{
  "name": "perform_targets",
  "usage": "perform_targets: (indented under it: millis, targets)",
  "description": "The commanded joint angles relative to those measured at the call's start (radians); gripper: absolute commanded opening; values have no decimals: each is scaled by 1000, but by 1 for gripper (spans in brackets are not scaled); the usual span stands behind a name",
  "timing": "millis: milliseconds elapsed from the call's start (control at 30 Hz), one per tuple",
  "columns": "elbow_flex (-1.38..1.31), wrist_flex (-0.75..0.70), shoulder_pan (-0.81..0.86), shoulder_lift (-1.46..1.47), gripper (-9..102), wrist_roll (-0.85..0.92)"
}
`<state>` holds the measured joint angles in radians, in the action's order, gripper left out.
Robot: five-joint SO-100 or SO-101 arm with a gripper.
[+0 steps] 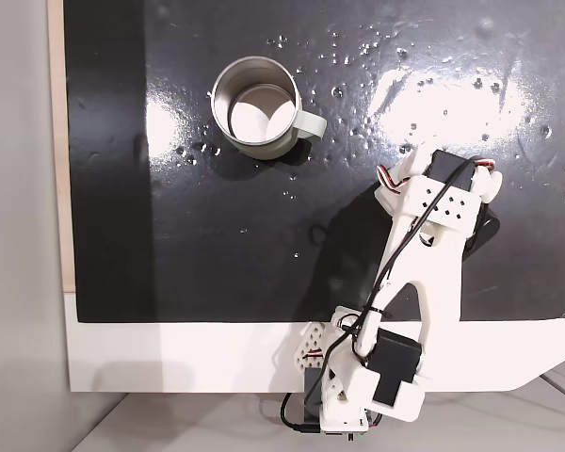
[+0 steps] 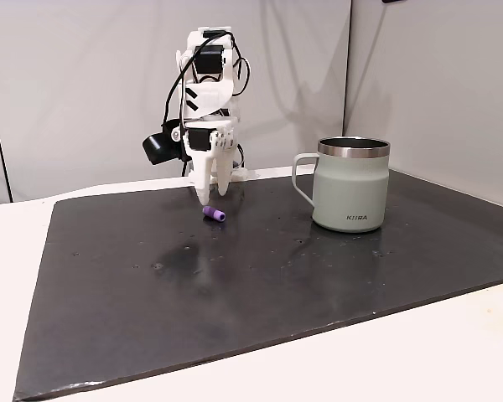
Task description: Grasp a pengrip and put it in the cup.
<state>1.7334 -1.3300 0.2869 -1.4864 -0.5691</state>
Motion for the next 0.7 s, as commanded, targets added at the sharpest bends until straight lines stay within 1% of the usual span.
perform_targets:
  millis: [0,333,400,467,600,667]
  targets:
    - [-57,-12,0,20,26,21]
    - [-129,14,37,183,26,51]
    - [-130,25,41,206,24,57]
    - [-130,34,44,221,18,63]
    - [-130,46,44,235,2,67]
    - [-129,52,48,235,0,64]
